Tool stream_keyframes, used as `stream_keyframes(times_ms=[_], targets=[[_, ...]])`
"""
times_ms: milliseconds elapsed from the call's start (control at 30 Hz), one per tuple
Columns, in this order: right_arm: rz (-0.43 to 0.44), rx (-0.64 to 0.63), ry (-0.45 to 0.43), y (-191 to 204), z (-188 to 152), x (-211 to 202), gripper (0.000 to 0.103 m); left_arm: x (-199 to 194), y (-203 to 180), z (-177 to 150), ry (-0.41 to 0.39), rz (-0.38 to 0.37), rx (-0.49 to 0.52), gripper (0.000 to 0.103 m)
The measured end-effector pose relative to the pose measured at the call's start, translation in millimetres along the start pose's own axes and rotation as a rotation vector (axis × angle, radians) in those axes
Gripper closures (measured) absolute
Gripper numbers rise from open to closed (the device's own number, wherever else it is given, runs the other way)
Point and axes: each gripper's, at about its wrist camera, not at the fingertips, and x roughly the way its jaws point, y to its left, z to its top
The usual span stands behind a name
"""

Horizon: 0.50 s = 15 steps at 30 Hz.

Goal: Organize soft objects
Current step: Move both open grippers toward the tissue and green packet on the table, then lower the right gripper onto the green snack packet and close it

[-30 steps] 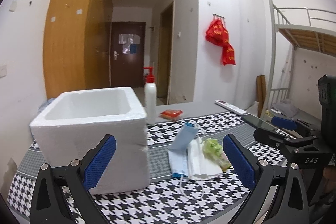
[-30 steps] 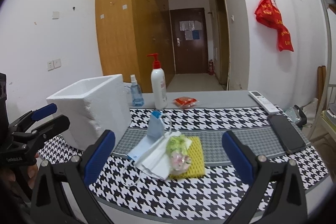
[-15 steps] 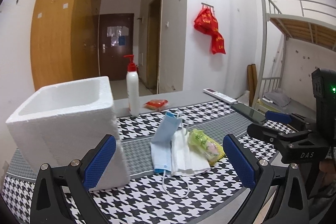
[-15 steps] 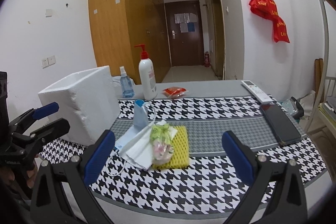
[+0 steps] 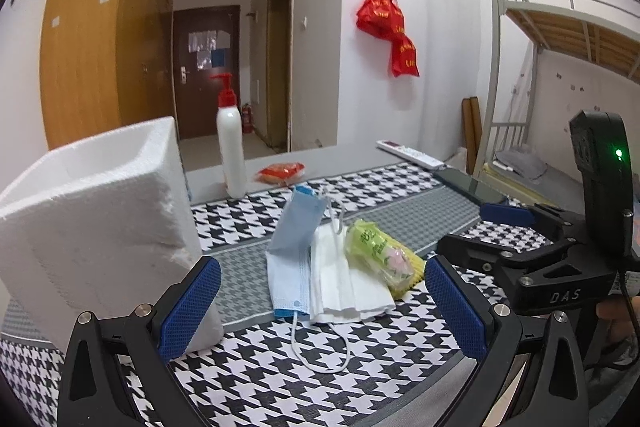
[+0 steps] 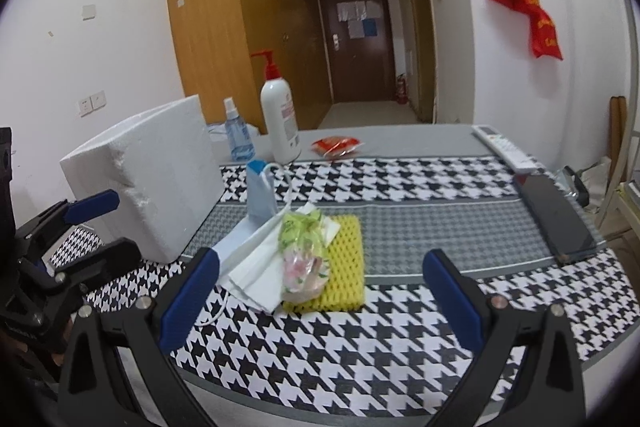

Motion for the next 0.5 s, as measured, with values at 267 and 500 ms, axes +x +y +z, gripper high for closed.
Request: stream_keyframes(times_ms=[267, 500], targets=[[-0.004, 0.024, 0.047, -11.1, -2.6, 17.7, 0.0, 14.7, -1.2, -2.5, 0.037, -0.02, 0.009, 0.001], [0.059, 0.0, 0.09, -5.1, -0.2, 34.1, 0.01, 27.1, 3.4, -7.8, 0.071, 0.001, 0.0, 0.001]])
